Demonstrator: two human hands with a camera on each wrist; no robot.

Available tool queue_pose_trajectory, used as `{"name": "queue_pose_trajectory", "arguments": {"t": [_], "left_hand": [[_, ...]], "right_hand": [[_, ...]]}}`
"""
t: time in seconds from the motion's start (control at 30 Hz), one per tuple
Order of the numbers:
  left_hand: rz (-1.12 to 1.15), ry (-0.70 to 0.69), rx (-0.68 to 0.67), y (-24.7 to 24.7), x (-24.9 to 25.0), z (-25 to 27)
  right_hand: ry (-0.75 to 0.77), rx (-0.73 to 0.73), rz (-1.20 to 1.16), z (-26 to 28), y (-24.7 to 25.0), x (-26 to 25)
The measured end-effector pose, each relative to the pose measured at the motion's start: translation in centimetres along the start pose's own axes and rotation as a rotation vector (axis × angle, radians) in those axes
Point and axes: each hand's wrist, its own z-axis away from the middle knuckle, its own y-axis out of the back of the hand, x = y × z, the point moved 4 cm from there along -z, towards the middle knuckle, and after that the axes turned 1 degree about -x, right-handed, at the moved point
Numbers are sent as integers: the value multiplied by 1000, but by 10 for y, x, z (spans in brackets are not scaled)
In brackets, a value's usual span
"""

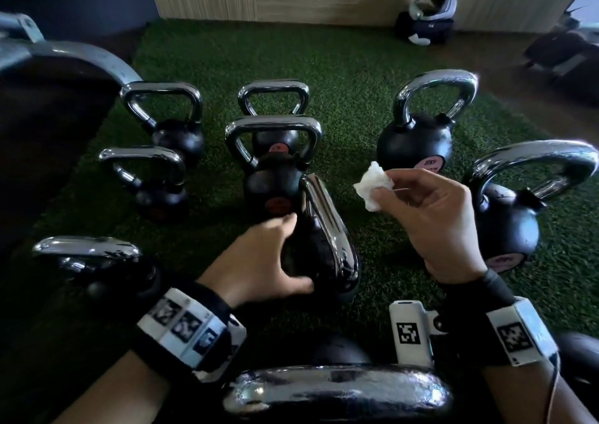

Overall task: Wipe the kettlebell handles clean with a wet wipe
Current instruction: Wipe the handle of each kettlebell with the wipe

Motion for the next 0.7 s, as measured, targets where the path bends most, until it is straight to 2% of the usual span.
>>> {"name": "queue_pose_trajectory", "arguments": {"t": [0.07,0.1,0.23,0.33,0.43,0.53,0.63,0.7], "left_hand": [[-45,-16,-132,-34,5,-4],[-55,14,-147,-47,7,-5],[-25,103,14,-68,18,-12],[-24,46,138,-71,15,-17],[-47,-12,173,-71,14,-19],[-6,-64,162,-67,8,-25],[85,-210,134,-54,-5,-30],[232,-290,116,-43,-7,-29]], "right_hand": [[-39,18,-4,1,2,9],[-59,15,-6,2,1,13],[-146,5,3,1,-2,33],[-183,-1,15,-4,-10,51],[-234,1,-25,-7,-23,67],[-279,-34,-29,-9,-35,83],[-264,-67,45,-11,-42,91],[-256,-83,118,-10,-46,93]]}}
